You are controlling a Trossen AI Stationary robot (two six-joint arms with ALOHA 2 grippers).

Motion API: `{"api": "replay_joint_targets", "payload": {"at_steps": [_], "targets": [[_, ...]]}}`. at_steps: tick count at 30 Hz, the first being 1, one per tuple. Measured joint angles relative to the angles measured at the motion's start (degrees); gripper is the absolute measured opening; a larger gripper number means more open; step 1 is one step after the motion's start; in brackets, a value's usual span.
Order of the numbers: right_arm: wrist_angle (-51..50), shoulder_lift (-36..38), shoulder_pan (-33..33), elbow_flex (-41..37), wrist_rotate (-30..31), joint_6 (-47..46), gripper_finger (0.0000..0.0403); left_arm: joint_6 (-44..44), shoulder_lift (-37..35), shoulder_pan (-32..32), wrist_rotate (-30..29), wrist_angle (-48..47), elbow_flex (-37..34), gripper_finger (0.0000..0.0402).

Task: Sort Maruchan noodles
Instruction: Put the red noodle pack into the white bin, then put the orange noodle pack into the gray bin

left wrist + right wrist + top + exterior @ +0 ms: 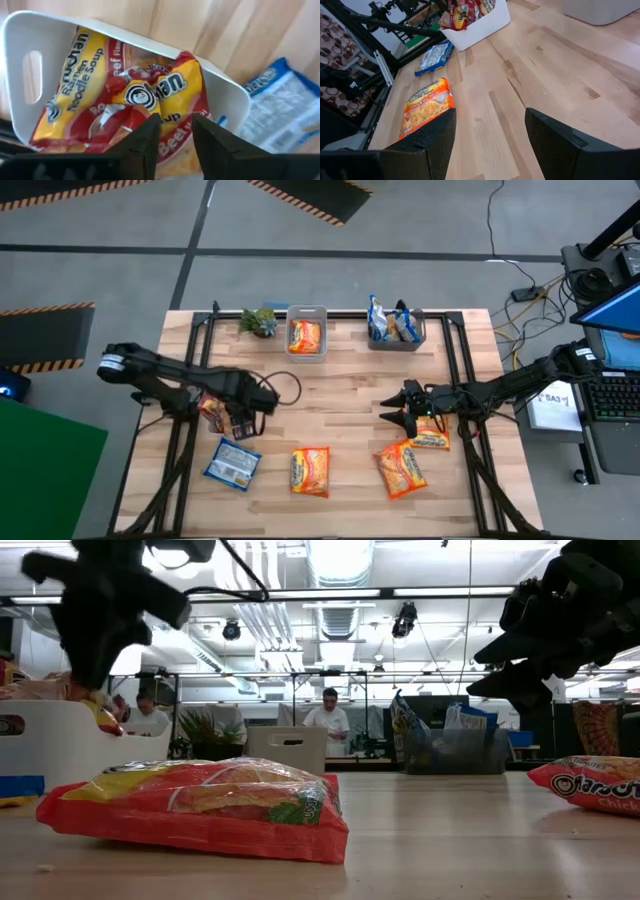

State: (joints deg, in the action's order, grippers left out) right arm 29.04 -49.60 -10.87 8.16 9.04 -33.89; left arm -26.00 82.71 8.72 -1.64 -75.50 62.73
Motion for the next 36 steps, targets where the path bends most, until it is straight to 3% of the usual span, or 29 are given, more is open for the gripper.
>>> {"api": "replay_joint_targets", "payload": {"at_steps": [8,12,17,24,31,36], "targets": [[0.0,0.0,0.0,0.0,0.0,-0.2,0.0226,-1.2,1.7,0.7,-2.3,13.8,-10.0,0.0042],[0.0,0.0,0.0,0.0,0.0,-0.8,0.0226,-1.7,2.5,0.7,-2.3,14.6,-10.7,0.0037],[0.0,0.0,0.0,0.0,0.0,-1.5,0.0226,-1.3,2.0,0.7,-3.0,10.6,-6.7,0.0037],[0.0,0.0,0.0,0.0,-0.3,-6.8,0.0226,5.7,0.1,1.1,-12.4,10.8,1.5,0.0036],[0.0,0.0,-0.4,0.1,-6.0,-17.0,0.0226,25.0,-0.7,1.1,-15.0,35.1,2.5,0.0036],[-0.9,-0.5,-3.3,4.0,-6.2,-19.4,0.0226,37.8,-0.4,1.1,-15.0,51.5,0.7,0.0036]]}}
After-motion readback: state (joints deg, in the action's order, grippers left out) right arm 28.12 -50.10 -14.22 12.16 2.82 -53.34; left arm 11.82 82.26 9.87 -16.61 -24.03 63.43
